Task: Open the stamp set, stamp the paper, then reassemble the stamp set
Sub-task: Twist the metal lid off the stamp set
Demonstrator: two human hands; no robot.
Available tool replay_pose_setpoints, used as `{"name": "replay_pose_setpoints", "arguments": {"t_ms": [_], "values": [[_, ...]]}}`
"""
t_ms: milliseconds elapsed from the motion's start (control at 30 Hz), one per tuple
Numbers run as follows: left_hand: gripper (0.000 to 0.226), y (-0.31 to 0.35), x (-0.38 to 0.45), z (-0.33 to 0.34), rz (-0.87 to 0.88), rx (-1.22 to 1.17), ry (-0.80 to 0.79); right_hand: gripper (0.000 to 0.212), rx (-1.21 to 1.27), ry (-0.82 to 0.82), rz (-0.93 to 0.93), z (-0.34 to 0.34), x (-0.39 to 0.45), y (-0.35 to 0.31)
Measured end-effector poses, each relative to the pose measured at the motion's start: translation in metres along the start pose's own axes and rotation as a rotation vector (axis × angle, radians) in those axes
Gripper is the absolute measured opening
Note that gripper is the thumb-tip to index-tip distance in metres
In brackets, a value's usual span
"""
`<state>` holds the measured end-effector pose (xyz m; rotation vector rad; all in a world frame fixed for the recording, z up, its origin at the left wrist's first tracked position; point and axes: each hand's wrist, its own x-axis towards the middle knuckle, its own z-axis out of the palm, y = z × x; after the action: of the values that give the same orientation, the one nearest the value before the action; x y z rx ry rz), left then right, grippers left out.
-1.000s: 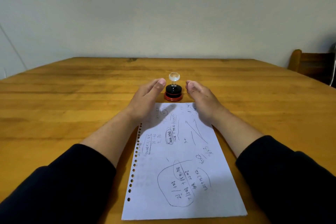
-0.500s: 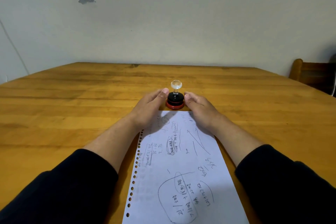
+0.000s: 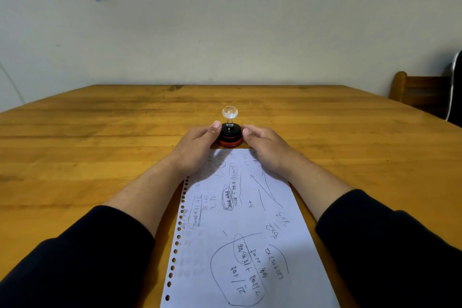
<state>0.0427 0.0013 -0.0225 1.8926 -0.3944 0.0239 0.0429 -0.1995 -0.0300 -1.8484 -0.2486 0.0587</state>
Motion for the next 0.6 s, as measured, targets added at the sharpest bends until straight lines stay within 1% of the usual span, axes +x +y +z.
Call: {"name": "replay_pose_setpoints", "arguments": {"t_ms": [100, 200, 300, 333, 400, 500, 600], "values": [[0.045, 0.0002, 0.0005, -0.0025, -0.022, 0.01, 0.114, 0.029, 0.046, -0.033, 0.001, 0.0029, 0.0003, -0.0015], [0.052, 0.0007, -0.0011, -0.0041, -0.017, 0.039, 0.185, 0.031, 0.014, -0.051, 0.008, 0.0067, 0.0025, -0.004], [0.049, -0.0023, -0.0004, -0.005, -0.018, 0.072, 0.255, 0.031, 0.015, -0.077, 0.007, 0.0083, 0.0042, -0.0056], [0.046, -0.0035, 0.0, -0.0058, -0.017, 0.076, 0.268, 0.029, 0.013, -0.071, 0.006, 0.0087, 0.0031, -0.0069], [0.044, -0.0037, 0.0005, -0.0067, -0.017, 0.088, 0.28, 0.037, -0.013, -0.035, 0.004, 0.0084, 0.0044, -0.0092], [0.043, -0.0022, 0.0014, -0.0066, -0.022, 0.078, 0.273, 0.031, -0.006, -0.075, -0.004, 0.0085, 0.0063, -0.0071], [0.037, 0.0003, 0.0014, -0.0058, -0.038, 0.06, 0.279, 0.045, 0.006, -0.096, 0.004, 0.0111, 0.0047, -0.0084]]}}
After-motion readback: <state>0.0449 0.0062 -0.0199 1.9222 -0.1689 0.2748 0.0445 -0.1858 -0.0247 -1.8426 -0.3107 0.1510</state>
